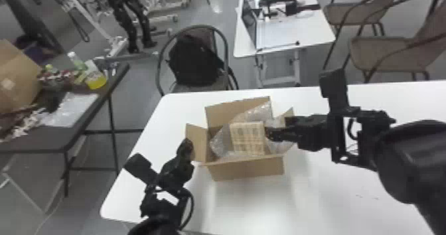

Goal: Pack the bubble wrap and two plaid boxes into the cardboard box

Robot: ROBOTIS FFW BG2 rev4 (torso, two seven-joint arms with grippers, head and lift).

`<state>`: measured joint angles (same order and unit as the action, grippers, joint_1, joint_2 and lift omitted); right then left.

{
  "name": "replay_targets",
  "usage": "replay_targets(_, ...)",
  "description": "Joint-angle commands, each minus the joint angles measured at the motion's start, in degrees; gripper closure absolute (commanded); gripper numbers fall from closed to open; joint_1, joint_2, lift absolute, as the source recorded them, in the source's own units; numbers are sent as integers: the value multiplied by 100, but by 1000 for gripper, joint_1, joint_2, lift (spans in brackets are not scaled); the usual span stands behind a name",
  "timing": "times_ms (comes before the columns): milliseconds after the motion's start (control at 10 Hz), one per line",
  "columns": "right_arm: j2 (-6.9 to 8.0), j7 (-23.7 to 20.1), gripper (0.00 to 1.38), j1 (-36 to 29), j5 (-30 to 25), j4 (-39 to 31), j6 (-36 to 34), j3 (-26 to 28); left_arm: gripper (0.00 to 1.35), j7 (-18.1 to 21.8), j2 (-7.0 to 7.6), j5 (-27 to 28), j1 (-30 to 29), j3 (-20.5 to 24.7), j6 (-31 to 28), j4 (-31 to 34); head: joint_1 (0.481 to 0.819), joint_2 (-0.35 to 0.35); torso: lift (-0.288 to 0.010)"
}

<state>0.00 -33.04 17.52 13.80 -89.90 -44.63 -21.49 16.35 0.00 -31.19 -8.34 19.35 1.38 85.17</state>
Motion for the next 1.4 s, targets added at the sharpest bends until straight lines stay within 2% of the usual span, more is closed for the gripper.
replay_targets(0,5,52,91,-232,-677,-467,7,277,1210,0,-15,-10,-1,16,11,0,695,350,-50)
replay_targets(100,0,255,117,-601,-1310,-942,227,505,1210,0,-15,-27,-9,25,29,0,695,350,-50)
replay_targets(300,-273,1037,119,-1831,-2250,-1961,631,1076,1210,0,-15,-62,-53,78,55,9,695,350,-50)
replay_targets(400,-413,1292,119,-2455,-2294,-2251,939,1375,1210,0,-15,-80,-106,122,82,18,695,349,-50)
replay_targets(500,-501,1494,119,-3000,-2303,-2515,1009,1639,1210,0,-15,-115,-141,157,117,26,695,303,-50)
replay_targets(700,-492,2162,119,-3774,-2277,-2911,1009,1973,1210,9,-15,-194,-185,192,178,35,695,241,-50)
replay_targets(800,-431,2338,119,-3941,-2241,-2954,1009,2140,1210,17,-15,-203,-194,183,178,26,695,219,-50)
replay_targets(1000,-317,2382,121,-3809,-2224,-2629,1009,2456,1210,17,-15,-221,-203,157,178,26,695,192,-50)
replay_targets(1100,-343,2382,119,-3589,-2171,-2295,1009,2509,1210,17,-15,-229,-203,130,161,26,695,171,-50)
replay_targets(1300,-492,2364,121,-3018,-1872,-1390,1220,2491,1210,17,-15,-212,-194,104,117,26,695,142,-50)
